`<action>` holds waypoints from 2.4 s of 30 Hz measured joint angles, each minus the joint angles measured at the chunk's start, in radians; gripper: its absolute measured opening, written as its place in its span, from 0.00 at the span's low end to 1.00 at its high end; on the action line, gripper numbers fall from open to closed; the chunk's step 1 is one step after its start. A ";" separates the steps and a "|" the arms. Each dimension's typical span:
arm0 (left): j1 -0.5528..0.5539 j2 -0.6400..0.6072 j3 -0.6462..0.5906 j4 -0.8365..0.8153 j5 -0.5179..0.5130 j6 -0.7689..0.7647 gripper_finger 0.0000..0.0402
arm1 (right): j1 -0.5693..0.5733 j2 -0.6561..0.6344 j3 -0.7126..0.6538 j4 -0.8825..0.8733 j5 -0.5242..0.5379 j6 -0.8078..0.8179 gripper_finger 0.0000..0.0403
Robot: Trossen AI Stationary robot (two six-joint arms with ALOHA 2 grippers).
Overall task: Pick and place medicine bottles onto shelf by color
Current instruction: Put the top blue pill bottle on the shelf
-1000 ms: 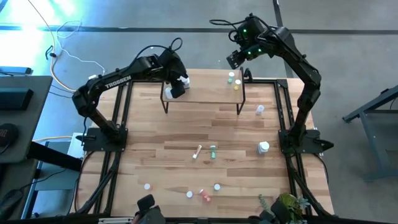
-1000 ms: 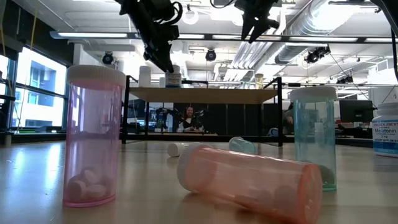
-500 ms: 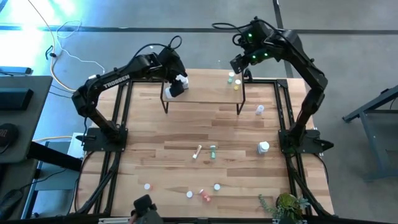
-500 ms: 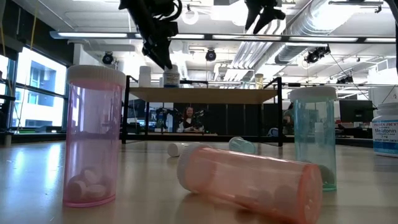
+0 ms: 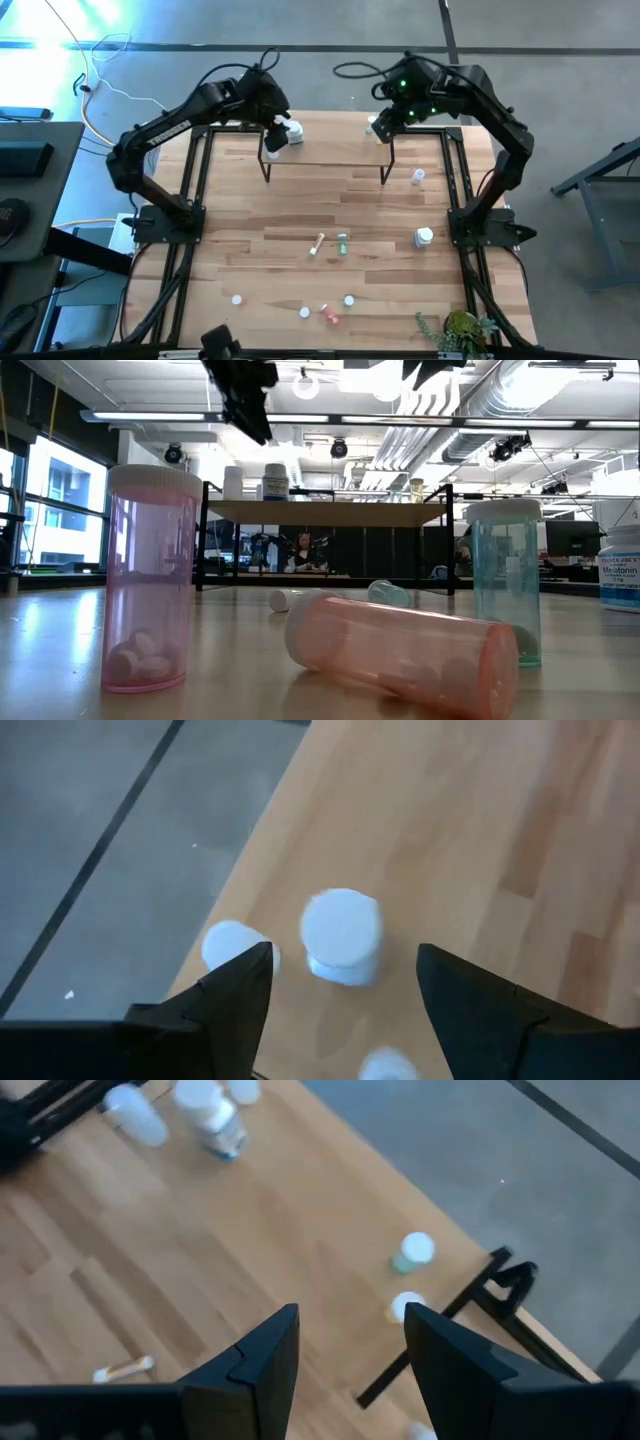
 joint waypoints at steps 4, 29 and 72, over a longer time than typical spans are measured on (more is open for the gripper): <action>-0.032 -0.065 0.000 -0.044 0.097 -0.045 0.59 | 0.054 0.000 0.000 0.001 -0.002 0.021 0.43; -0.406 -0.437 -0.516 0.230 0.070 -0.543 0.59 | 0.354 -0.163 -0.481 0.110 0.103 0.262 0.43; -0.956 -0.438 -0.566 0.234 -0.395 -1.021 0.59 | 0.507 0.094 -1.059 0.924 -0.146 0.765 0.43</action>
